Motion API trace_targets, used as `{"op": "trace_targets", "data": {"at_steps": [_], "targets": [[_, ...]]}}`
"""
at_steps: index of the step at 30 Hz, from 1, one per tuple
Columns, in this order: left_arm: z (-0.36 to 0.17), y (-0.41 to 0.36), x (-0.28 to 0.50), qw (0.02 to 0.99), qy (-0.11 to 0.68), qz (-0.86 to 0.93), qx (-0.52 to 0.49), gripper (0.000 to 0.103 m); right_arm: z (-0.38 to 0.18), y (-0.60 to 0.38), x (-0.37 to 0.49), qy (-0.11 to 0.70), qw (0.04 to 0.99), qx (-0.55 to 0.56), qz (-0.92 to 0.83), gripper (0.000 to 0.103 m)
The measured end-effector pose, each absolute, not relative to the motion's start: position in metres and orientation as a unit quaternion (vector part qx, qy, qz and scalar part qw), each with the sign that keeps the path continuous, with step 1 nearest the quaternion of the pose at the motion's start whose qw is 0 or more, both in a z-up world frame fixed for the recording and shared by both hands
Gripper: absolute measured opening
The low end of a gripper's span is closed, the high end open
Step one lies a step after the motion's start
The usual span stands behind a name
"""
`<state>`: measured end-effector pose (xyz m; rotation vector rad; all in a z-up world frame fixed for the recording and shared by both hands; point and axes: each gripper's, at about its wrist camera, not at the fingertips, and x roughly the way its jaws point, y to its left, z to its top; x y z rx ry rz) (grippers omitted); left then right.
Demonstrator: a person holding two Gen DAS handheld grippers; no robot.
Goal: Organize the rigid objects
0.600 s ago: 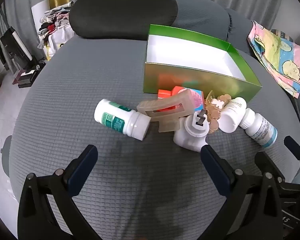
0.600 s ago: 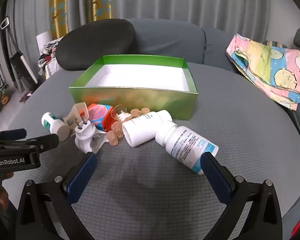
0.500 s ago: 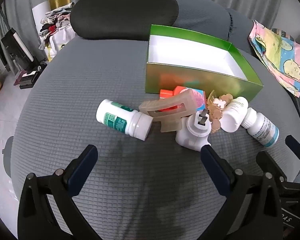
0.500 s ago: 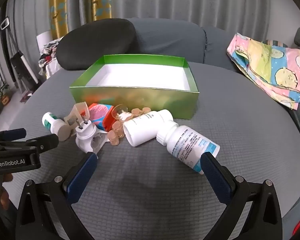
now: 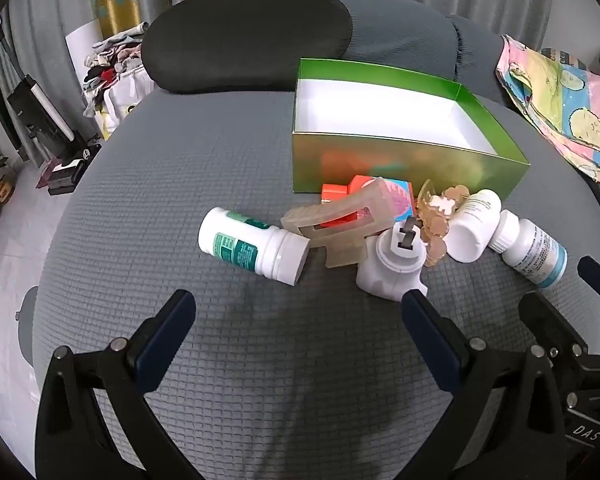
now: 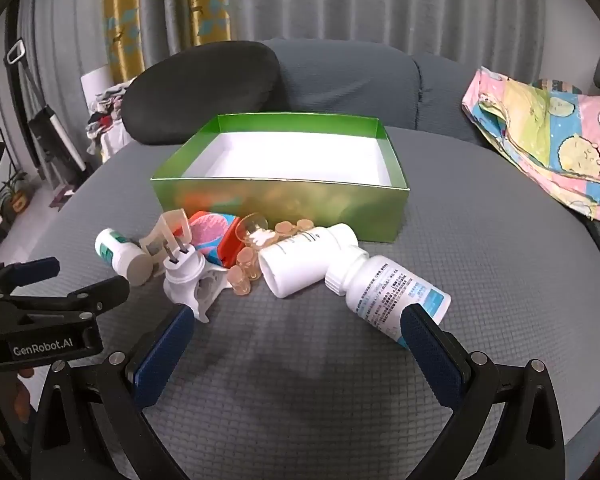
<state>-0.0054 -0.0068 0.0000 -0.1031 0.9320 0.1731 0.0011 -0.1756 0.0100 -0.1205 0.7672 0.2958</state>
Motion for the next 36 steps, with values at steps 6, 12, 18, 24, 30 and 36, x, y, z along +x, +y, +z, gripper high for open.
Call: {"op": "trace_targets", "data": {"at_steps": [6, 12, 18, 24, 30, 36], "targets": [[0.0005, -0.0083, -0.0052, 0.889, 0.448, 0.081, -0.048, 0.102, 0.0092, -0.1749, 0.0013, 0.372, 0.915, -0.059, 0.144, 0.103], [0.0013, -0.0099, -0.0053, 0.89, 0.446, 0.08, -0.047, 0.102, 0.0095, -0.1741, 0.0017, 0.372, 0.915, -0.06, 0.144, 0.103], [0.0026, -0.0127, -0.0052, 0.891, 0.445, 0.081, -0.043, 0.102, 0.0107, -0.175, 0.0019, 0.371, 0.915, -0.06, 0.144, 0.103], [0.0042, -0.0131, -0.0052, 0.891, 0.444, 0.081, -0.04, 0.102, 0.0118, -0.1761, 0.0022, 0.371, 0.915, -0.06, 0.144, 0.103], [0.0049, -0.0137, -0.0055, 0.892, 0.443, 0.081, -0.04, 0.102, 0.0117, -0.1763, 0.0017, 0.371, 0.916, -0.059, 0.144, 0.103], [0.0056, -0.0145, -0.0052, 0.891, 0.444, 0.08, -0.04, 0.102, 0.0124, -0.1788, 0.0043, 0.372, 0.915, -0.057, 0.144, 0.103]]}}
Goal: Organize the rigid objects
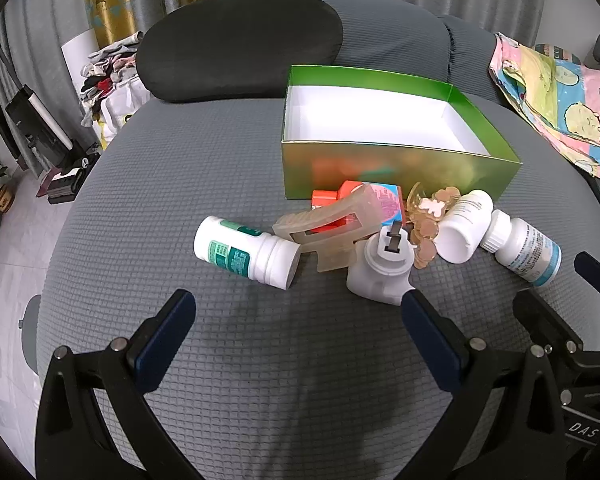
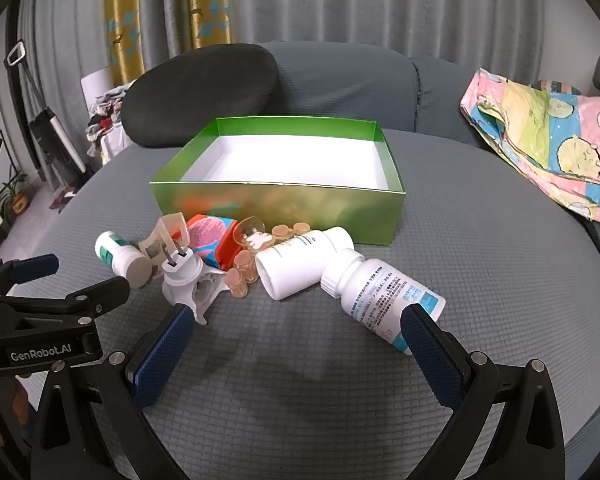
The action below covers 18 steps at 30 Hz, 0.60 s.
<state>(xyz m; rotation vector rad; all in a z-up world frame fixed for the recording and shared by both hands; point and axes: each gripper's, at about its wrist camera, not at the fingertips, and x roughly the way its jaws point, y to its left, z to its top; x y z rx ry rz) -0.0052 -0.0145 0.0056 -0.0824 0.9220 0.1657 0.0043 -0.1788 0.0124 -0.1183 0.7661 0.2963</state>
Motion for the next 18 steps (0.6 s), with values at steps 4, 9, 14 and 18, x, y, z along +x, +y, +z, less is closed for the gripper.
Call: {"op": "trace_targets", "data": {"at_steps": [4, 9, 14, 18], "targets": [[0.0054, -0.0152, -0.0049, 0.891, 0.445, 0.079, -0.039, 0.102, 0.0111, -0.1802, 0.0025, 0.374, 0.914, -0.057, 0.145, 0.103], [0.005, -0.0161, -0.0055, 0.891, 0.445, 0.078, -0.038, 0.102, 0.0091, -0.181, 0.0017, 0.373, 0.915, -0.057, 0.145, 0.103], [0.0039, -0.0163, -0.0058, 0.891, 0.446, 0.078, -0.037, 0.102, 0.0078, -0.1817, 0.0016, 0.374, 0.914, -0.055, 0.145, 0.103], [0.0037, -0.0173, -0.0059, 0.89, 0.447, 0.079, -0.036, 0.102, 0.0055, -0.1827, 0.0008, 0.376, 0.913, -0.053, 0.147, 0.103]]}}
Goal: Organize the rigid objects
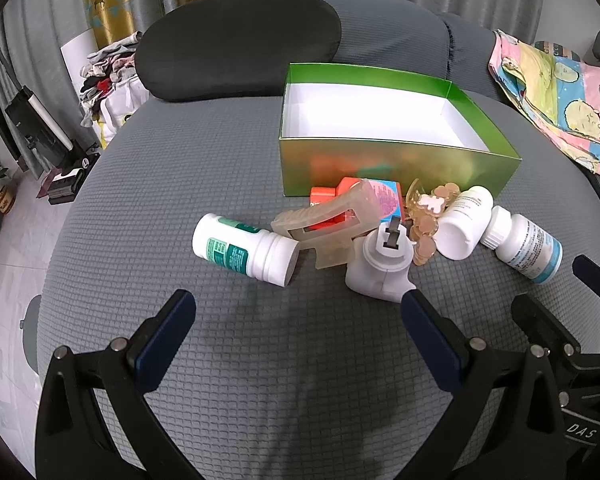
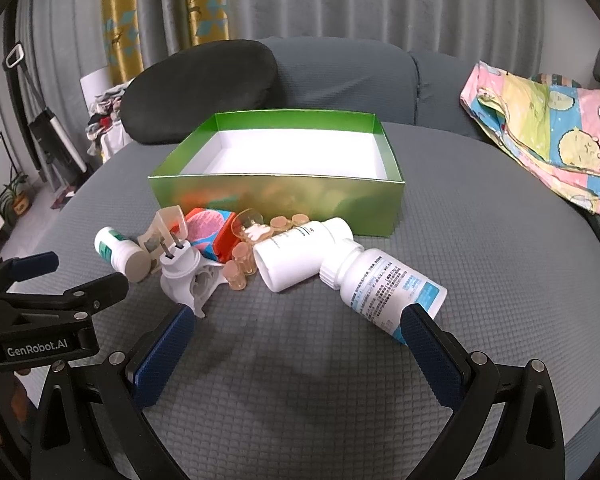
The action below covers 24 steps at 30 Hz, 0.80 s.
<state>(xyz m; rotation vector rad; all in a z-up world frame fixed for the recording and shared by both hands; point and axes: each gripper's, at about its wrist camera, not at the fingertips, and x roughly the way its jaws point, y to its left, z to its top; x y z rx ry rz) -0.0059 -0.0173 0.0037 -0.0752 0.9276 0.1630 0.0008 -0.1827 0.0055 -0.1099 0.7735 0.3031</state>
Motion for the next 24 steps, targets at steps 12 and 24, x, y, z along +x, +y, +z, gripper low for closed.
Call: {"op": "trace_targets", "data": {"at_steps": [12, 24], "targets": [[0.0034, -0.0185, -0.0059, 0.89, 0.448, 0.076, -0.033, 0.102, 0.0045, -0.183, 0.0004, 0.376, 0.913, -0.053, 0.148, 0.103], [0.0025, -0.0176, -0.0063, 0.89, 0.449, 0.07, -0.037, 0.102, 0.003, -0.1831, -0.001, 0.377, 0.912, -0.052, 0.153, 0.103]]}}
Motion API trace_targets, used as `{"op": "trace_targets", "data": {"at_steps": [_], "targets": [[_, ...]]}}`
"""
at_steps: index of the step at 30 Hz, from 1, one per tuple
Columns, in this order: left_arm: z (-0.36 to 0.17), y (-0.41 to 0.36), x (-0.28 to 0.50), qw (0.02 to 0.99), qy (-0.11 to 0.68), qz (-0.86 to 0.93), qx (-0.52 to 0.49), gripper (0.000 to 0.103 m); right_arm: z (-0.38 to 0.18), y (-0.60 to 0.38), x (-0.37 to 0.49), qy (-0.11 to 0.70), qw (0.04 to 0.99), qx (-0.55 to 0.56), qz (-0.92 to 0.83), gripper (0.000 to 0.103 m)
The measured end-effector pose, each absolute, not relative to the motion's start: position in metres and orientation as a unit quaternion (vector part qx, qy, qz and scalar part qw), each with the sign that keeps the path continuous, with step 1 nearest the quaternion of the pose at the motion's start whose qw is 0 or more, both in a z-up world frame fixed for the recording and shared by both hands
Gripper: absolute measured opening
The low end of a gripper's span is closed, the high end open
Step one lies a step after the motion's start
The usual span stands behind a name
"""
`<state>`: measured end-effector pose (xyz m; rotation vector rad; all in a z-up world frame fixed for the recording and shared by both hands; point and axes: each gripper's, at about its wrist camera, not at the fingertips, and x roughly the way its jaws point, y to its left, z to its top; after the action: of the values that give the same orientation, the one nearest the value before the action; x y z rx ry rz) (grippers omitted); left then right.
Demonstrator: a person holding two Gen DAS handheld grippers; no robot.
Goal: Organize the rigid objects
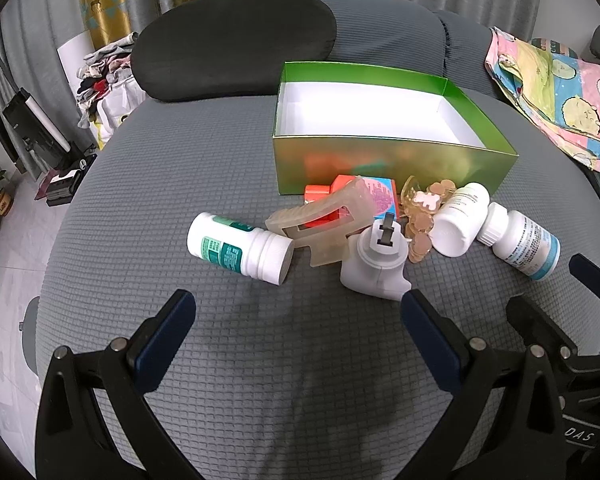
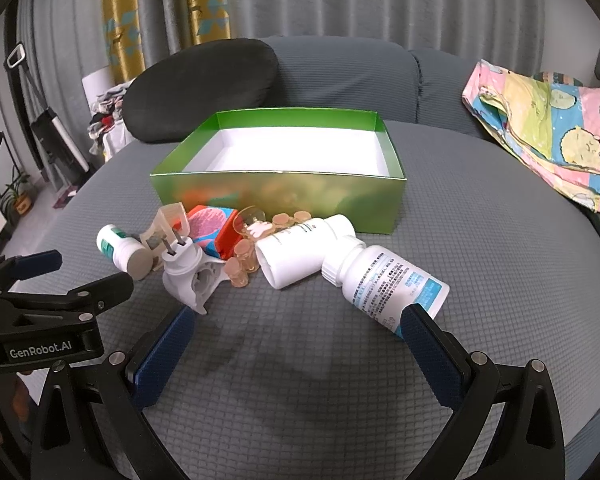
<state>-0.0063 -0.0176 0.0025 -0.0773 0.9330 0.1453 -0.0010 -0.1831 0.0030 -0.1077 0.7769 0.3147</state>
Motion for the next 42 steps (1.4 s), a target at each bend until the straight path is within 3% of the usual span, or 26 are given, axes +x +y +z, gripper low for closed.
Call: {"op": "trace_targets", "data": {"at_steps": [17, 32, 38, 42], "targets": [[-0.006, 0.048, -0.011, 0.886, 0.448, 0.008, -0.122, 0.102, -0.019, -0.145, -0.021, 0.386, 0.856, -0.016, 0.343, 0.103], [-0.023, 0.089, 0.03, 0.874, 0.469, -0.014, -0.128, 0.102, -0.052, -0.056, 0.008, 0.44, 0.819, -0.002, 0.369, 0.103], [-0.032, 0.099, 0.041, 0.868, 0.476, -0.041, -0.137, 0.102, -0.061, -0.037, 0.028, 0.452, 0.811, 0.018, 0.37, 0.082], [-0.035, 0.102, 0.045, 0.865, 0.474, -0.07, -0.15, 0.101, -0.063, -0.031, 0.032, 0.454, 0.811, 0.023, 0.368, 0.076]]}}
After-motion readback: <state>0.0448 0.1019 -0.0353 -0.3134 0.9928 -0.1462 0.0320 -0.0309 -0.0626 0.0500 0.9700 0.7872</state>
